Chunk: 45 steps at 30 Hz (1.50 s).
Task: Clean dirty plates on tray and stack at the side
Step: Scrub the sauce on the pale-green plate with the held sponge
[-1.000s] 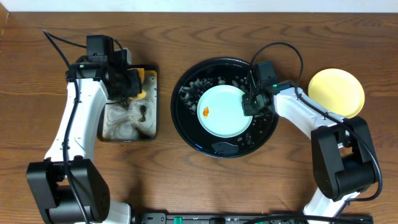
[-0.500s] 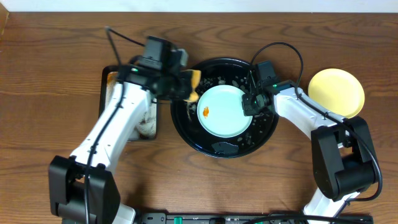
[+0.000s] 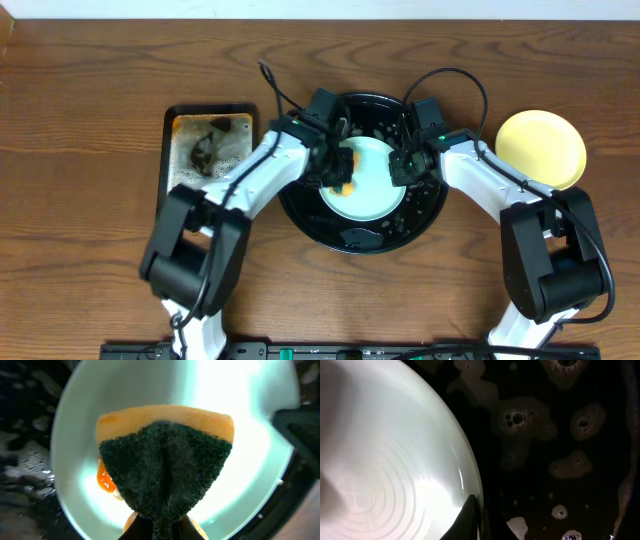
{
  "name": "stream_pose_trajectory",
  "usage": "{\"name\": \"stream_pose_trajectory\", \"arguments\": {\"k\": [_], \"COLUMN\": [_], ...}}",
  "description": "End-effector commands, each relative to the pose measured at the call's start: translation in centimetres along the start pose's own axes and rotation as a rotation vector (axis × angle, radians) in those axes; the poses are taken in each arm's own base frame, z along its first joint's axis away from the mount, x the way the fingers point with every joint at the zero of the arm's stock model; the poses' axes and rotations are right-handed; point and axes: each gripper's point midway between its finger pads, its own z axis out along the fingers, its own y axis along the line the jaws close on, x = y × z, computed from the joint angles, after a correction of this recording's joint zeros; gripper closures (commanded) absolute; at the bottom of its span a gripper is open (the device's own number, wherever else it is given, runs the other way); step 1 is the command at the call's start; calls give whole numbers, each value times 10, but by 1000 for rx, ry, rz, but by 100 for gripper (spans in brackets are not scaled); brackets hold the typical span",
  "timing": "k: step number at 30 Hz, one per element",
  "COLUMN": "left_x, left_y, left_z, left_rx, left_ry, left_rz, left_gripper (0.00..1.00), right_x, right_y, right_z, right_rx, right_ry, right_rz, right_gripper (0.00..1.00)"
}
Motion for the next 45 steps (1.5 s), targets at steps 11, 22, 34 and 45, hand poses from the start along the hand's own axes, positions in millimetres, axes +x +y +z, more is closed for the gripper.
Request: {"name": "stream_pose_trajectory", "arguments": {"k": [11,22,34,45], "left_x": [20,3,-26,-50], "left_y": [35,106,126,109], "left_z": [58,34,-16,-55], "left_rx": [-163,-586,-847,-863], "left_ry": [90,-33,-110,-192], "left_rz": [-48,-11,91,80], "left_gripper": [92,92,92,92], "right_x": [0,2,6,9], "right_y": [-14,-14,-15,-21], "right_z": [-3,-3,-3,-3], "right_rx": [53,55,59,90], "right_ry": [-4,5,21,33], "right_rz": [-5,-5,-5,12], "right_gripper": [99,99,99,99]}}
